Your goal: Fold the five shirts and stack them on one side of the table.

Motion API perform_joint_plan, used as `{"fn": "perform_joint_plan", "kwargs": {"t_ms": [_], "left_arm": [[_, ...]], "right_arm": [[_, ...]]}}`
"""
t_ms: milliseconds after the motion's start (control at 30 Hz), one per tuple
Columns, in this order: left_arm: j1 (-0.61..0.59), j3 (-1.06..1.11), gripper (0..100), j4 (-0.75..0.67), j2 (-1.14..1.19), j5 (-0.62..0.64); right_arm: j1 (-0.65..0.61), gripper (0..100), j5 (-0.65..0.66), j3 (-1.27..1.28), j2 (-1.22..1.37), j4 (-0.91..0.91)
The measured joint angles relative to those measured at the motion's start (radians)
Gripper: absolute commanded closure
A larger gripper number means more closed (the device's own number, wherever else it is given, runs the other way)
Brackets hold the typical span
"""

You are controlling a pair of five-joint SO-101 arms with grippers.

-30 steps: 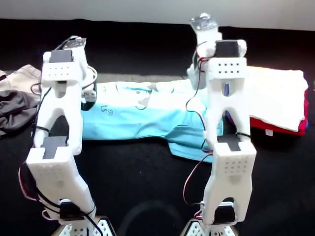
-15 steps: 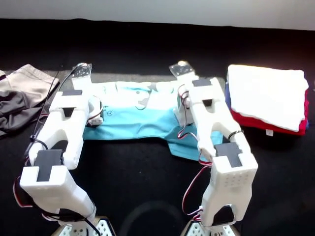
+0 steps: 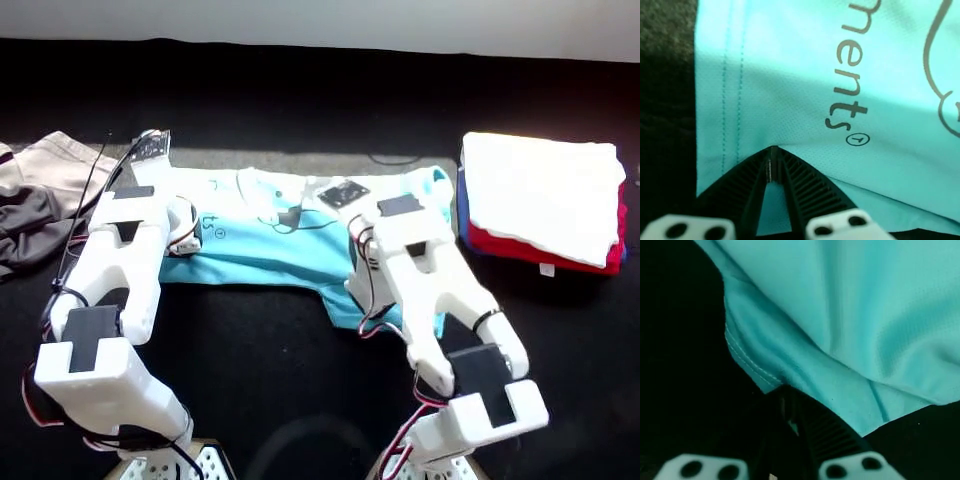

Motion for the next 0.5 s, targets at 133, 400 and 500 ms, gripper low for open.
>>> {"fn": "perform_joint_plan", "kwargs": {"t_ms": [133, 400, 500], "left_arm": [[0.0, 0.0, 99, 0.0, 0.0, 0.0], [0.0, 0.0, 99, -0.003, 0.0, 0.0], [0.0, 0.0, 99, -0.005, 0.0, 0.0]], "right_arm": [[0.025, 99.2, 0.002, 0.068, -0.112, -0.089], [0.189, 99.2, 0.002, 0.101, -0.132, -0.462], [0.239, 99.2, 0.002, 0.06, -0.043, -0.58]]}}
